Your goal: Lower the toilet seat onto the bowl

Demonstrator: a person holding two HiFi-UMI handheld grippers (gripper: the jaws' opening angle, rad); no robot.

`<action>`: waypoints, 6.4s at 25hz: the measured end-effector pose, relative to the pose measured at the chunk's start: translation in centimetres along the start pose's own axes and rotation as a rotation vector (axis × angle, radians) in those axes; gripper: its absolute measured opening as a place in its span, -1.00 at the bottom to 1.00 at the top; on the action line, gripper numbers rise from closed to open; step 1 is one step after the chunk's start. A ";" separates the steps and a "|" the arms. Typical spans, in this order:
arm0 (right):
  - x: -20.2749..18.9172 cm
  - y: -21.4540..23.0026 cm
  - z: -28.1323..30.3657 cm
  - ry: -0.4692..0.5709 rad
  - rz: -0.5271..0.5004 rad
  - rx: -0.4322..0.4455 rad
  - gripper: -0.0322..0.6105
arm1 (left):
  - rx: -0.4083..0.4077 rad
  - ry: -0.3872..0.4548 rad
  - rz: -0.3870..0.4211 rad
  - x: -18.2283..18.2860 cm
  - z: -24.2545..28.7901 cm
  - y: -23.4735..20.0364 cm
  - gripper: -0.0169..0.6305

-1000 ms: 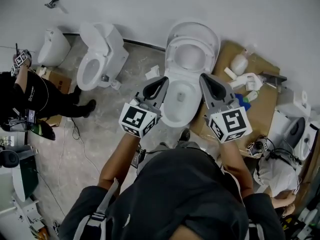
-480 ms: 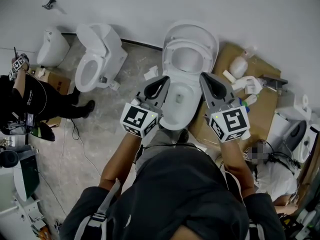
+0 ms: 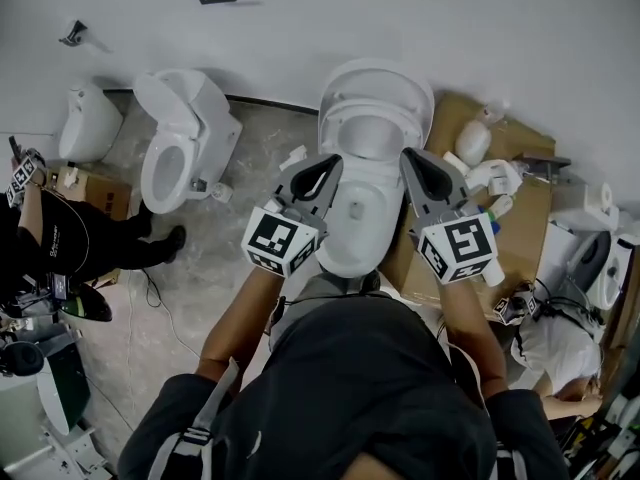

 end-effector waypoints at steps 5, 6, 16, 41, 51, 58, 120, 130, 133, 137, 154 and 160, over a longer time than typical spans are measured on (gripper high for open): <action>0.4 0.9 3.8 -0.013 0.006 -0.036 -0.87 | -0.034 -0.004 -0.018 -0.1 1.3 -3.7 -0.94; 0.4 1.0 4.6 -0.017 0.007 -0.040 -0.87 | -0.043 -0.007 -0.020 -0.2 1.6 -4.4 -0.94; -2.0 4.0 12.0 -0.153 -0.025 -0.064 -0.80 | -0.102 -0.038 -0.023 -0.9 3.3 -7.7 -0.94; -16.6 12.8 26.9 -0.627 -0.299 -0.060 -0.40 | -0.073 -0.154 -0.140 -6.4 5.6 -11.0 -0.94; -17.0 12.4 26.9 -0.637 -0.470 -0.061 -0.50 | -0.048 -0.162 -0.171 -7.8 5.5 -11.5 -0.94; -17.2 10.9 25.5 -0.635 -0.487 -0.034 -0.51 | -0.053 -0.161 -0.179 -8.1 6.0 -10.4 -0.94; -35.1 -11.2 8.4 -0.839 -0.463 0.619 -0.44 | 0.061 -0.237 -0.196 -13.1 2.1 -4.0 -0.94; -40.6 -14.6 7.2 -0.937 -0.396 0.727 -0.45 | 0.062 -0.255 -0.212 -14.7 1.7 -3.4 -0.94; -42.6 -15.5 7.0 -0.970 -0.362 0.740 -0.47 | 0.069 -0.262 -0.217 -15.1 1.4 -3.5 -0.94; -44.9 -16.5 7.0 -1.014 -0.360 0.764 -0.48 | 0.081 -0.276 -0.225 -16.0 1.1 -3.8 -0.94; -53.6 -19.7 7.7 -1.154 -0.329 0.900 -0.54 | 0.079 -0.386 -0.300 -23.0 1.5 -4.2 -0.94; -57.3 -20.4 8.7 -1.212 -0.286 0.875 -0.67 | 0.078 -0.416 -0.323 -25.7 1.1 -4.6 -0.94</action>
Point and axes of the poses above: the fingertips, and each gripper's own axes: z forward along the fingers, y to its right, x out of its top, the point moved 4 cm from there along -z, backward along the fingers, and after that the axes turned 10 degrees about -y, right-handed, at the moved point
